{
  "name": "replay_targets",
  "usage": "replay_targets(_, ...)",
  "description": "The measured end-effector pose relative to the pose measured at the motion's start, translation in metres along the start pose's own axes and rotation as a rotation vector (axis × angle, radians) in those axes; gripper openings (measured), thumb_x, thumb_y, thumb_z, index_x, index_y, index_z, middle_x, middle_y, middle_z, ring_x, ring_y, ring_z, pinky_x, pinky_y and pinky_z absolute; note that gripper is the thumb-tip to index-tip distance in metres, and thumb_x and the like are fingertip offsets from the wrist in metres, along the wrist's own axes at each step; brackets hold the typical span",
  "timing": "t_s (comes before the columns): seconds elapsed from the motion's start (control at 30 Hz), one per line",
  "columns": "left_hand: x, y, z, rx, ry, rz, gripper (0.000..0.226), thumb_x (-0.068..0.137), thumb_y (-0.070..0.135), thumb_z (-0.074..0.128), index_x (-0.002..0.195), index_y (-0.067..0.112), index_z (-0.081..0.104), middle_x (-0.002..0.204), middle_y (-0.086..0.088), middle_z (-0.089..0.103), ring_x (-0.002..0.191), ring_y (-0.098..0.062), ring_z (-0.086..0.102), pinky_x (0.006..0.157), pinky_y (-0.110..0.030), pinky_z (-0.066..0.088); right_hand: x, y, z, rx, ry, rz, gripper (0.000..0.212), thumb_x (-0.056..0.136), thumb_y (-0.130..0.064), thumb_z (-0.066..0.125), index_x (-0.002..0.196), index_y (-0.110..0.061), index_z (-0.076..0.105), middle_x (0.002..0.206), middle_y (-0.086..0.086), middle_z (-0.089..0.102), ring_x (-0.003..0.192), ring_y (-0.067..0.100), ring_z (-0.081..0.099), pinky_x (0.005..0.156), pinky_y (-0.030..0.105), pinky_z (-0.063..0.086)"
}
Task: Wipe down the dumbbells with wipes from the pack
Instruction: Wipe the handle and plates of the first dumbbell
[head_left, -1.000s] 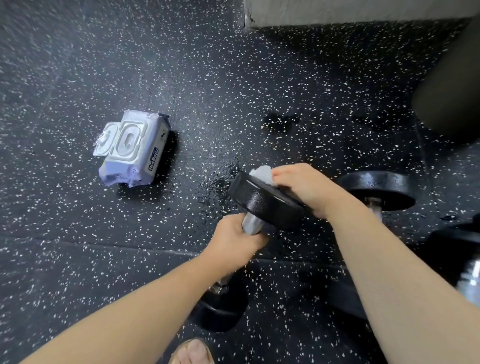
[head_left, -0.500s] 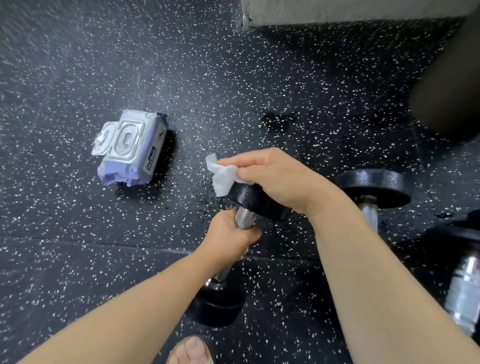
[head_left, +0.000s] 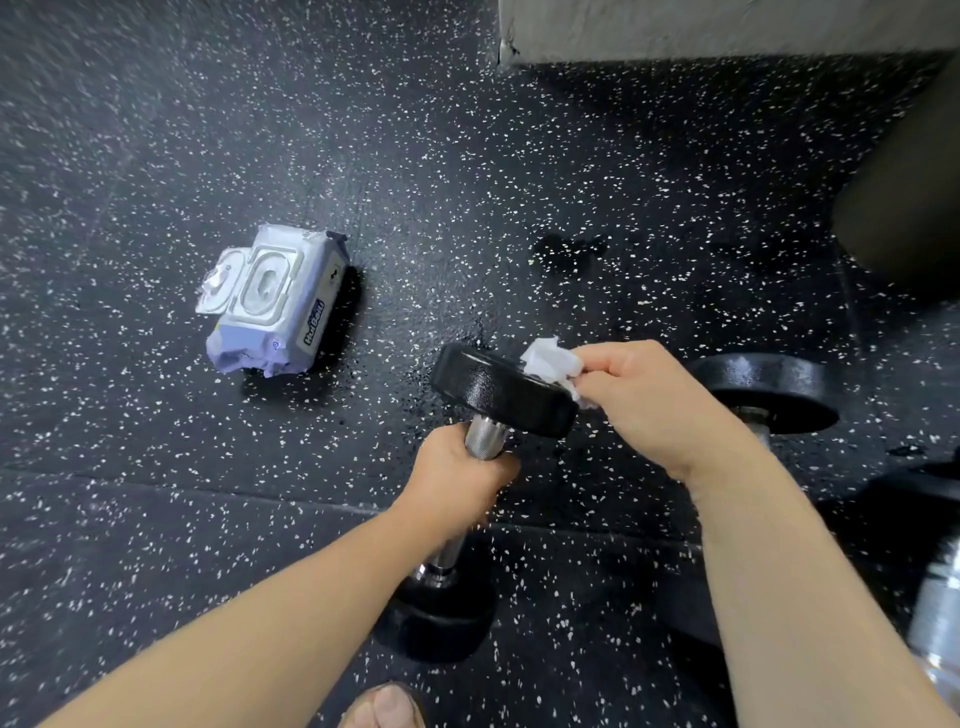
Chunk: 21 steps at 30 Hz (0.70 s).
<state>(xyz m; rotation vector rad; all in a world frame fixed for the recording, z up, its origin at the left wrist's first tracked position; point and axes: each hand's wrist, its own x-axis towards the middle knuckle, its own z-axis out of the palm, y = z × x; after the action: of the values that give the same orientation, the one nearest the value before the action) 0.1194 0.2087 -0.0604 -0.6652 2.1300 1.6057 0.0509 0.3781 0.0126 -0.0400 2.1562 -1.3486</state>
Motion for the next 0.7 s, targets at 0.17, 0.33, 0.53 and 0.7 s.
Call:
replay_targets(0.17,-0.004,0.006,0.002,0.017,-0.029,0.037,0.017,0.059,0.018,0.057,0.061,0.011,0.041,0.043,0.000,0.039,0.036,-0.016,0.035,0.042,-0.025,0.034,-0.012,-0.025,0.014,0.052,-0.095,-0.162,0.024,0.094,-0.013,0.051,0.102,-0.009,0.074,0.129,-0.013,0.060,0.121,-0.005,0.051,0.105,0.024,0.038)
replay_targets(0.33,-0.004,0.006,0.001,0.015,-0.046,0.026,0.021,0.061,0.017,0.058,0.062,0.013,0.037,0.042,0.004,0.035,0.038,-0.017,0.033,0.044,-0.027,0.034,0.013,-0.042,0.025,-0.036,-0.155,-0.223,0.031,0.095,-0.006,0.046,0.121,-0.002,0.064,0.130,0.003,0.063,0.106,0.003,0.058,0.101,0.024,0.042)
replay_targets(0.53,-0.004,0.008,-0.001,-0.018,-0.015,-0.004,0.020,0.070,0.007,0.060,0.068,0.009,0.041,0.052,-0.009,0.035,0.041,-0.017,0.031,0.046,-0.031,0.033,0.048,-0.045,0.028,0.015,-0.213,-0.133,0.033,0.089,0.006,0.049,0.106,-0.010,0.073,0.081,-0.008,0.069,0.066,-0.001,0.056,0.064,0.011,0.044)
replay_targets(0.7,0.001,0.007,0.001,-0.034,0.022,-0.035,0.024,0.064,0.012,0.061,0.061,0.015,0.038,0.050,-0.005,0.033,0.042,-0.016,0.029,0.044,-0.027,0.030,0.052,-0.018,0.016,0.020,-0.169,-0.007,0.039,0.088,0.008,0.048,0.096,-0.019,0.073,0.093,0.000,0.071,0.081,0.013,0.059,0.073,0.022,0.050)
